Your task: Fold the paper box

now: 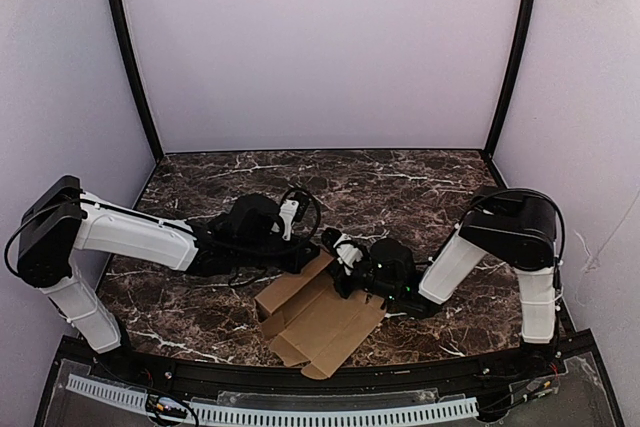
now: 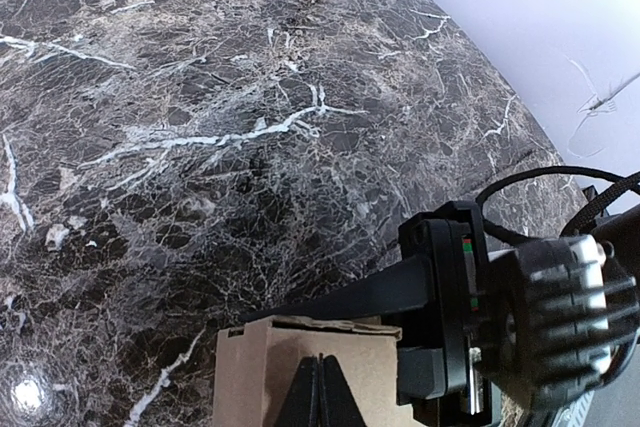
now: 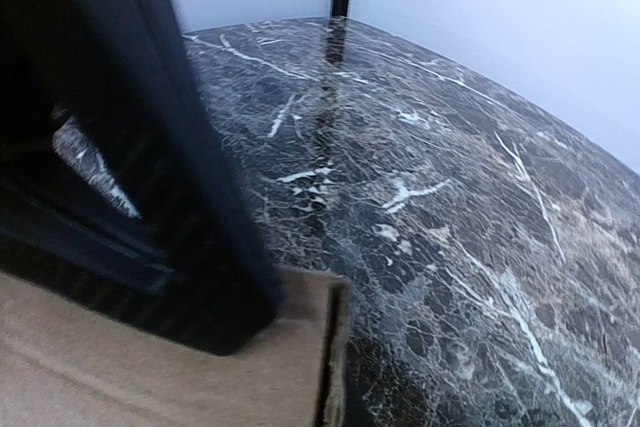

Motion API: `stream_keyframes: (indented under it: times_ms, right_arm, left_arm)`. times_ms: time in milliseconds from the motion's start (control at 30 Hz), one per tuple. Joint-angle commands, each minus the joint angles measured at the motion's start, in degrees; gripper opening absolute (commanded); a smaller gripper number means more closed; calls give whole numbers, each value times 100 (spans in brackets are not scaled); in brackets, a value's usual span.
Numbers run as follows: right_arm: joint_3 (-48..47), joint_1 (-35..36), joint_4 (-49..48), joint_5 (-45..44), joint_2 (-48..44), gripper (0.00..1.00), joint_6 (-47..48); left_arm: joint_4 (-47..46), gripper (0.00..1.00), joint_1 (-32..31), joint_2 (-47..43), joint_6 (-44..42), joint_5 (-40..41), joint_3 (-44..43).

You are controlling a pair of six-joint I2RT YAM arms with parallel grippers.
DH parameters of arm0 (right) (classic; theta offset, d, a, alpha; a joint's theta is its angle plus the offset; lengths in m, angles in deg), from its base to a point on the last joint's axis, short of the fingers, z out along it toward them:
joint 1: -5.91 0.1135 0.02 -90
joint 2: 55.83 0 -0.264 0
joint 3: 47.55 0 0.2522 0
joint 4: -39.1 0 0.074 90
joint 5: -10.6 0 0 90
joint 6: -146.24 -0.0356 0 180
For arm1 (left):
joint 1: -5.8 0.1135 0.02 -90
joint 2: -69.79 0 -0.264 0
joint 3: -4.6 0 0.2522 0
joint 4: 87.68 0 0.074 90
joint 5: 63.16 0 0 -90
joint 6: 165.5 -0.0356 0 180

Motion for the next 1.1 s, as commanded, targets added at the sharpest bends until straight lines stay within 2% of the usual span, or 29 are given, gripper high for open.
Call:
stream_keyframes:
  times_ms: [0,433,467,500,667,1067]
  right_arm:
    - [43,130,111,-81,-121,0,45]
    - [-137,256,63,-191,-22,0,119]
    - [-133,265,63,-211,-22,7,119]
    - [-122,271,71,-212,-22,9,119]
    - [-55,308,198,-297,-93,15,168]
    - [82,375,465,-579,-252,17,180]
  left_arm:
    - [963,0,-17,92,49,209,151]
    - [1071,4,-12,-7,150,236,66]
    - [1089,3,-14,-4,150,256,71]
    - [1093,3,-12,6,150,270,76]
    - [1111,3,-11,50,194,303,96]
    - [1130,3,-14,49,229,370,81]
